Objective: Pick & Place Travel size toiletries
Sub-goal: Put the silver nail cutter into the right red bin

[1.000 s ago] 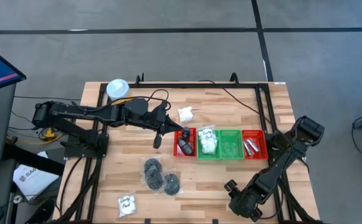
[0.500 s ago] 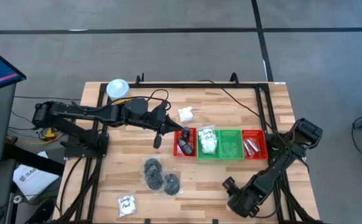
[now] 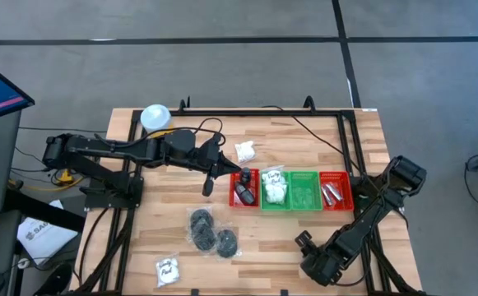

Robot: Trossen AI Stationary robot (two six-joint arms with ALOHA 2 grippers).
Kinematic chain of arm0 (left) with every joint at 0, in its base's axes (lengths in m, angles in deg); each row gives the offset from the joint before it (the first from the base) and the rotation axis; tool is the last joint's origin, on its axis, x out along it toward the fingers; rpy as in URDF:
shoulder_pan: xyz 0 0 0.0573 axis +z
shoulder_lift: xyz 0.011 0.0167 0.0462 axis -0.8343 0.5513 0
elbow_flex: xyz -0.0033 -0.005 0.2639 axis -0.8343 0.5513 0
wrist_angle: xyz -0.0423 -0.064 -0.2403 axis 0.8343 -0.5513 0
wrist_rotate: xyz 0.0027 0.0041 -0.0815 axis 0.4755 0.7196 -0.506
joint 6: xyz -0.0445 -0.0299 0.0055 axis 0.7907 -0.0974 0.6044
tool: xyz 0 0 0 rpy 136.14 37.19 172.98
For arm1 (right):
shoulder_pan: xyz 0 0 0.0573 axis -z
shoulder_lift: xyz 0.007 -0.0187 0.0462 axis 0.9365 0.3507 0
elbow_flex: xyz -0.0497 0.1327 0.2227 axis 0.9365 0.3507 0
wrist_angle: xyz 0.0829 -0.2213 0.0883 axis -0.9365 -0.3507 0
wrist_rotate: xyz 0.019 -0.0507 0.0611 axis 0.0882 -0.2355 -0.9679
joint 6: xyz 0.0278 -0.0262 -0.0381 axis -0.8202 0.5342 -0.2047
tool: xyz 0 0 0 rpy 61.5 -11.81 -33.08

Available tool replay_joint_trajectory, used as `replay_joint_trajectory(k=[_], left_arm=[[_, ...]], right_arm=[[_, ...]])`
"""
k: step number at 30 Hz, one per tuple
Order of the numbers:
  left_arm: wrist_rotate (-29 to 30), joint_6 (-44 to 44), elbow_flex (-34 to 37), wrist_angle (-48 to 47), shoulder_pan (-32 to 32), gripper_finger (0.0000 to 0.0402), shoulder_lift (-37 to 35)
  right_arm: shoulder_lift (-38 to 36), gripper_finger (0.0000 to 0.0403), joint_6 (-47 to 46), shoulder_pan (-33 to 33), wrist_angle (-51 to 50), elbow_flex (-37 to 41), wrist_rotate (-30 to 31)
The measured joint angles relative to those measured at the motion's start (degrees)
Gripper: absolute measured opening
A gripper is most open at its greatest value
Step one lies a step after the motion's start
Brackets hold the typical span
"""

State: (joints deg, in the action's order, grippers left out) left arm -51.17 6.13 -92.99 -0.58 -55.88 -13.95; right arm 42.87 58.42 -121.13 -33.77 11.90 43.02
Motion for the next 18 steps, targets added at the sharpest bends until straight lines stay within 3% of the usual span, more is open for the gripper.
replay_joint_trajectory(k=[9,18], left_arm=[[-0.01,0.00,0.00,-0.01,0.00,0.0004,0.00],[0.01,0.00,0.00,-0.02,-0.02,0.0004,0.00]], right_arm=[[-0.02,0.0038,-0.84,-0.02,-0.13,0.07,0.31],[-0.07,0.0039,-4.72,0.09,-0.38,-0.13,0.10]])
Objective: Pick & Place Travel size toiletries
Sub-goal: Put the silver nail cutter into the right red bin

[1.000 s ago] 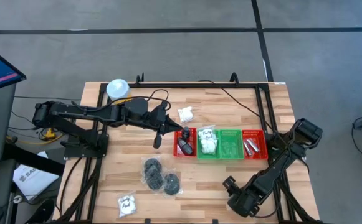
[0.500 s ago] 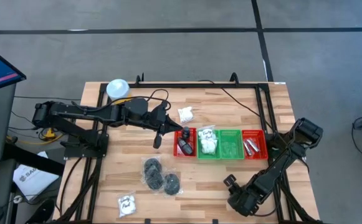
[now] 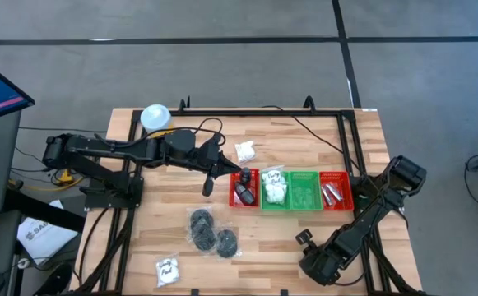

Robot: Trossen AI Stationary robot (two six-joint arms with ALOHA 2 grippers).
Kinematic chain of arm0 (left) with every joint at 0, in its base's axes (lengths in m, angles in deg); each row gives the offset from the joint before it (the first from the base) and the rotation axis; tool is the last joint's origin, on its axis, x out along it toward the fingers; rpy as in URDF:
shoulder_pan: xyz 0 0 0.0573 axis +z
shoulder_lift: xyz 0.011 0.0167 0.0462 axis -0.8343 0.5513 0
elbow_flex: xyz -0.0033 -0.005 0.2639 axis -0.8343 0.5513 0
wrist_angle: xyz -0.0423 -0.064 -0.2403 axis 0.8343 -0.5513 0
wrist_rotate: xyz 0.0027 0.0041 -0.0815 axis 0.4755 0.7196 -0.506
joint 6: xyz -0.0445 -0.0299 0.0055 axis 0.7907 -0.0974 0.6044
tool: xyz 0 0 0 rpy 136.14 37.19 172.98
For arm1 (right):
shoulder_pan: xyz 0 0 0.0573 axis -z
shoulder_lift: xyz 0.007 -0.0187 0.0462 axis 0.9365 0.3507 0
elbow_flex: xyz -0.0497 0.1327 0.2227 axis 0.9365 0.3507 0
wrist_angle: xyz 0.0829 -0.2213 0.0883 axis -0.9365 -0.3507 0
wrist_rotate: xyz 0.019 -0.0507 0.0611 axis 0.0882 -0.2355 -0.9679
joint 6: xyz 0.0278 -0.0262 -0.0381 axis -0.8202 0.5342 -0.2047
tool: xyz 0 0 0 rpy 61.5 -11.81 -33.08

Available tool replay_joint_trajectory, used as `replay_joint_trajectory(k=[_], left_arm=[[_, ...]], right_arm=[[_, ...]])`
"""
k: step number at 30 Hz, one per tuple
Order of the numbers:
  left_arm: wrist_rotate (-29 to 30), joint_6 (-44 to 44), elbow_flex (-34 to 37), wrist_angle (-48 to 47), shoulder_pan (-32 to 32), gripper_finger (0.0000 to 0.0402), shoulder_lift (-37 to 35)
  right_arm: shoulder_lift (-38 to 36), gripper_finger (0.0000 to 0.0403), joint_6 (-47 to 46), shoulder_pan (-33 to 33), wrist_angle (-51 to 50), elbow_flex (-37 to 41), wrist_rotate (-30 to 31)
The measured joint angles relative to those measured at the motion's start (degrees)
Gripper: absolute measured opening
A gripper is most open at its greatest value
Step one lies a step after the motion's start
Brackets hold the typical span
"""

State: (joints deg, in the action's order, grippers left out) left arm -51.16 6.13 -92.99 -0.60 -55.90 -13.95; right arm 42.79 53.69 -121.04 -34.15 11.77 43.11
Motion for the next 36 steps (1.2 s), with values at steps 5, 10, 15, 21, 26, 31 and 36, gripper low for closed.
replay_joint_trajectory(k=[5,10,15,21,26,31,36], left_arm=[[-0.02,0.00,0.00,0.00,0.00,0.0004,0.00],[-0.01,0.02,0.00,0.00,0.00,0.0004,0.00],[0.00,0.02,0.00,0.00,0.00,0.0004,0.00],[-0.02,0.02,0.00,0.00,0.00,0.0004,0.00],[-0.01,0.02,0.00,0.00,0.00,0.0004,0.00],[0.00,0.02,0.00,0.00,0.00,0.0004,0.00],[-0.01,0.02,0.00,-0.01,0.00,0.0004,0.00]], right_arm=[[0.14,0.0041,-0.19,-0.02,-1.35,-0.92,-0.29],[0.18,0.0040,-0.28,-0.11,-5.56,-2.03,-0.36],[0.16,0.0040,-1.69,-0.11,-6.55,-2.14,-0.64],[-2.85,0.0040,-4.69,-0.11,-12.12,-2.06,-0.88],[-9.53,0.0040,-7.40,-0.21,-17.52,-2.10,-0.17],[-15.50,0.0040,-9.88,-0.15,-22.00,-2.18,1.41],[-20.22,0.0040,-14.14,-0.20,-30.22,-2.19,4.13]])
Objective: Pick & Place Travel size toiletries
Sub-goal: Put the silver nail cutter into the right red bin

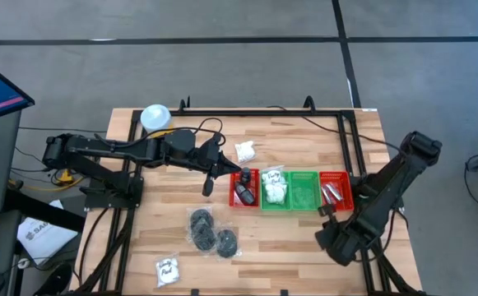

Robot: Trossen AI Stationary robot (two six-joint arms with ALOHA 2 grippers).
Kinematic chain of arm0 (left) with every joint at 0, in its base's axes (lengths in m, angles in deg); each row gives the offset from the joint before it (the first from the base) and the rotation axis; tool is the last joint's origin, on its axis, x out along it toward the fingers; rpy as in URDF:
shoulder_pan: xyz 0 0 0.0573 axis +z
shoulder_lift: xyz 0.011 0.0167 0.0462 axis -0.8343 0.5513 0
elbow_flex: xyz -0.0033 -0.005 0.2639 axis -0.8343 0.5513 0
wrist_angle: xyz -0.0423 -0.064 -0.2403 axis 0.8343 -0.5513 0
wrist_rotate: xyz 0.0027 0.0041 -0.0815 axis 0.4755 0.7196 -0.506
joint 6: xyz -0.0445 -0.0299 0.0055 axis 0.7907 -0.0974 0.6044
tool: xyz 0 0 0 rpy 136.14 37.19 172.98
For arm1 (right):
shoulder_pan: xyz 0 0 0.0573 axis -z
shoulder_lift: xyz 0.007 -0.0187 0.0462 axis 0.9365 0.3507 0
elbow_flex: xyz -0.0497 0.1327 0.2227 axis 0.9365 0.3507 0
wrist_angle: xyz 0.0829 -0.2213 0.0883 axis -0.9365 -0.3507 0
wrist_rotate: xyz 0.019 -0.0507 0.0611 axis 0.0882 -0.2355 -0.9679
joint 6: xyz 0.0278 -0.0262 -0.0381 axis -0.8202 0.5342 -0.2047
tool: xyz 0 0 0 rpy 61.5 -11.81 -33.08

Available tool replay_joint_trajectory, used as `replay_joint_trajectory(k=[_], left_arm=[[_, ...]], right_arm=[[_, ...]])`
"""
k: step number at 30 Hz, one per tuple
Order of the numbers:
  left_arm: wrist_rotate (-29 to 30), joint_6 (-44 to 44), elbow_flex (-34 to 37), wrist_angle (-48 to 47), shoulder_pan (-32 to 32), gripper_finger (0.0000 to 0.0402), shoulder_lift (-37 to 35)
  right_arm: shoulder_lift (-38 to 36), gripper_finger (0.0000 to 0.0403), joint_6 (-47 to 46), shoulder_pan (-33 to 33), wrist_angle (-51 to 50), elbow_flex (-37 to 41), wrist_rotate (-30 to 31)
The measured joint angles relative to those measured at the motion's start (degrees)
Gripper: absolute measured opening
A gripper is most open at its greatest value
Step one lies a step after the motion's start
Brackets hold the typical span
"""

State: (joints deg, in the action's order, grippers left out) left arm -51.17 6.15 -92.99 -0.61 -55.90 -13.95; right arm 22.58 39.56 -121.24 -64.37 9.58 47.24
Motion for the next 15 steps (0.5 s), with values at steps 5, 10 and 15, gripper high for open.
replay_joint_trajectory(k=[5,10,15], left_arm=[[-0.01,0.02,0.00,0.01,0.00,0.0004,0.00],[0.00,0.00,0.00,0.01,0.00,0.0004,0.00],[0.00,0.00,0.00,0.01,0.00,0.0004,0.00]], right_arm=[[-4.26,0.0040,-5.57,0.00,-8.23,0.02,3.11],[-8.41,0.0040,-12.61,0.04,-14.64,0.45,5.45],[-13.22,0.0040,-22.73,0.20,-19.42,4.42,6.52]])
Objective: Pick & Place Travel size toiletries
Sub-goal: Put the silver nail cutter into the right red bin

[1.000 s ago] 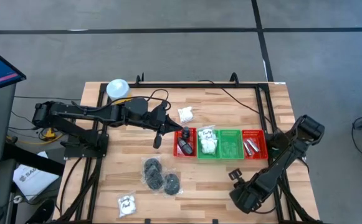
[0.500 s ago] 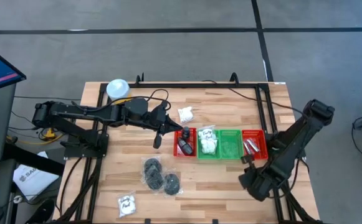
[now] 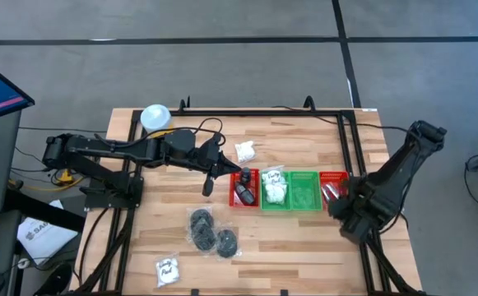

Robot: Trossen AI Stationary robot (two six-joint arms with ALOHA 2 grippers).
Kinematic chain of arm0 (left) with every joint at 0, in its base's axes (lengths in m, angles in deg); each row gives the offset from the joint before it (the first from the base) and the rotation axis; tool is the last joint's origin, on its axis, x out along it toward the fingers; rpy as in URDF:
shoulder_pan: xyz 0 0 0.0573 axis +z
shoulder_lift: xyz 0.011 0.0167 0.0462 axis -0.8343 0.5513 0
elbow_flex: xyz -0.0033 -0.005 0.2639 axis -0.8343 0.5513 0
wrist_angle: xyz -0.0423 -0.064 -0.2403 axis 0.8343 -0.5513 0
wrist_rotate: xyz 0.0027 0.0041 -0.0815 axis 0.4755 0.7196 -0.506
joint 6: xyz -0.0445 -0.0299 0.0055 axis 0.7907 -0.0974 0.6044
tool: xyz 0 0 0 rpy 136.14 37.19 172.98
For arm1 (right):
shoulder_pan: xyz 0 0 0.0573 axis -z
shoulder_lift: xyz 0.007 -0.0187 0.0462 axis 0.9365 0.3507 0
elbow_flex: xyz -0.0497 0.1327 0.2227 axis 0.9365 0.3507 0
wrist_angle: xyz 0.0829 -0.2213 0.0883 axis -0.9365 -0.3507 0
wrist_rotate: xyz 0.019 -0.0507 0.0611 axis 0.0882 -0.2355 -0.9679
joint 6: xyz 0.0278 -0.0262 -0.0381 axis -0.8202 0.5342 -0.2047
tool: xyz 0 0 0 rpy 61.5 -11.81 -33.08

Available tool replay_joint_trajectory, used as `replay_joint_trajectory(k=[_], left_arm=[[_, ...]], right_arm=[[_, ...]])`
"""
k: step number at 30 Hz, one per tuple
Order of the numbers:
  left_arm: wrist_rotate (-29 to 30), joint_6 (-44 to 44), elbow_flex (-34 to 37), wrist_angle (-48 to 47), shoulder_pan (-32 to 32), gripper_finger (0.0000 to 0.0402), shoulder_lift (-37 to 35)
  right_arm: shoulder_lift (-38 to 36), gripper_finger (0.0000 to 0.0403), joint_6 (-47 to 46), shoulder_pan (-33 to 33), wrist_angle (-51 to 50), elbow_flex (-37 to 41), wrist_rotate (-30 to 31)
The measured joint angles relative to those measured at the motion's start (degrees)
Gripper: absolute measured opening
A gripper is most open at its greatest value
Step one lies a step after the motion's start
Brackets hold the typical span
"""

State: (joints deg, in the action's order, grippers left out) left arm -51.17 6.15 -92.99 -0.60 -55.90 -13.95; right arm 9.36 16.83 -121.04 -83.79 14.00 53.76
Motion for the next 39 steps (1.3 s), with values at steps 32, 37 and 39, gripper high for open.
replay_joint_trajectory(k=[32,37,39], left_arm=[[0.00,0.00,0.00,0.04,0.01,0.0004,0.00],[0.00,0.01,0.00,0.04,0.01,0.0004,0.00],[0.01,0.02,0.00,0.04,0.02,0.0004,0.00]], right_arm=[[-19.23,0.0040,-10.05,18.84,0.27,10.71,5.63],[-19.23,0.0040,-5.27,23.75,1.31,10.71,3.54],[-19.23,0.0040,-4.31,25.55,1.63,10.71,2.76]])
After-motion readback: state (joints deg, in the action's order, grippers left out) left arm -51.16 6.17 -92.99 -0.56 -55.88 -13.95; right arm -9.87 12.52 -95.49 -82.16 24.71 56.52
